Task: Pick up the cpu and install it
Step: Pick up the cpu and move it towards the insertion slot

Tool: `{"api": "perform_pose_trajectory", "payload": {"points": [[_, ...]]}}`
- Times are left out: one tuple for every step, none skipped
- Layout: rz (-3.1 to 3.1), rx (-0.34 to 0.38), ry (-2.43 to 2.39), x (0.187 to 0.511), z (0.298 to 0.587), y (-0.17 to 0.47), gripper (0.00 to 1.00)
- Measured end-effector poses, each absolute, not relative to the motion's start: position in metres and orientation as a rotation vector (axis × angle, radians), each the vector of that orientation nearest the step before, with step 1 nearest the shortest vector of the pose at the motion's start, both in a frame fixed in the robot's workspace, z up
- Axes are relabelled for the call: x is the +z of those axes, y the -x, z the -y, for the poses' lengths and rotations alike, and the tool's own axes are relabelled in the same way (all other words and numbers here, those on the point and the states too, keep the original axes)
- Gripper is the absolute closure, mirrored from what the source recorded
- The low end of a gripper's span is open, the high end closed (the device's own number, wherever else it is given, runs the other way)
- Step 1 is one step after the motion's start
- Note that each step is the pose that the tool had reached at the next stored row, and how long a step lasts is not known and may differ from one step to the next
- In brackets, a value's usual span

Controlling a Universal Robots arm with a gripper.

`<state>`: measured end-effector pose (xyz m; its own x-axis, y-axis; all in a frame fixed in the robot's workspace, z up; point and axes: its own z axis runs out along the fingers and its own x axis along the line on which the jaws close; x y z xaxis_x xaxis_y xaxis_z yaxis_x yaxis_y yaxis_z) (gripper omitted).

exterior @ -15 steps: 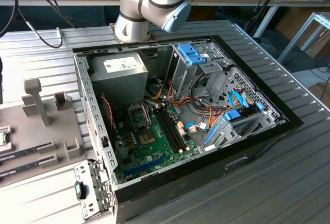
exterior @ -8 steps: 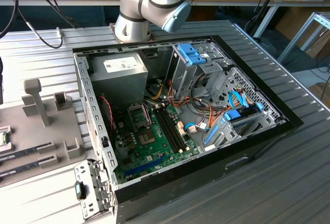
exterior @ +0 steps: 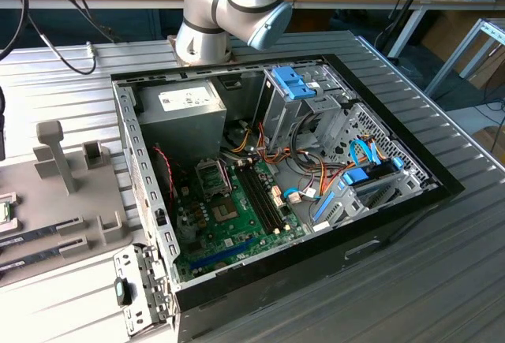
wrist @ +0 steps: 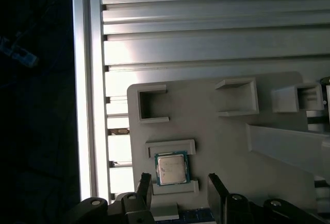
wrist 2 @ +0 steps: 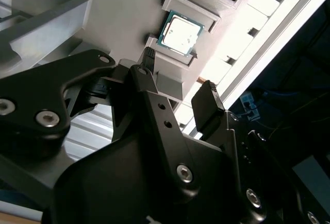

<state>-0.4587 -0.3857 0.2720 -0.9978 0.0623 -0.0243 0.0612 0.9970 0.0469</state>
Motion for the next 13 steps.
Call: {"api": "perform_pose_trajectory", "payload": {"points": [[-3.114, 0.072, -0.095, 0.2714, 0.3857, 0.4587, 0.44], [-3.114, 0.072, -0.093, 0.2708, 0.3857, 0.4587, 0.44], [-3.114, 0.072, -0.092, 0.2707, 0.3857, 0.4587, 0.44], [-3.114, 0.072, -0.092, 0.2705, 0.3857, 0.4587, 0.44], [-3.114, 0.072, -0.091, 0.2703, 0.3857, 0.4587, 0.44], [-3.114, 0.072, -0.091, 0.2703, 0.3857, 0.4587, 0.44], [-3.114, 0.072, -0.09, 0.27, 0.3857, 0.4587, 0.44], [-3.114, 0.072, -0.09, 0.2699, 0.3857, 0.4587, 0.44], [-3.114, 0.072, -0.09, 0.2697, 0.3857, 0.4587, 0.44], [-3.114, 0.072, -0.089, 0.2696, 0.3857, 0.4587, 0.44], [-3.114, 0.072, -0.089, 0.2695, 0.3857, 0.4587, 0.44], [-3.114, 0.072, -0.088, 0.2693, 0.3857, 0.4587, 0.44], [-3.114, 0.072, -0.086, 0.269, 0.3857, 0.4587, 0.44]]}}
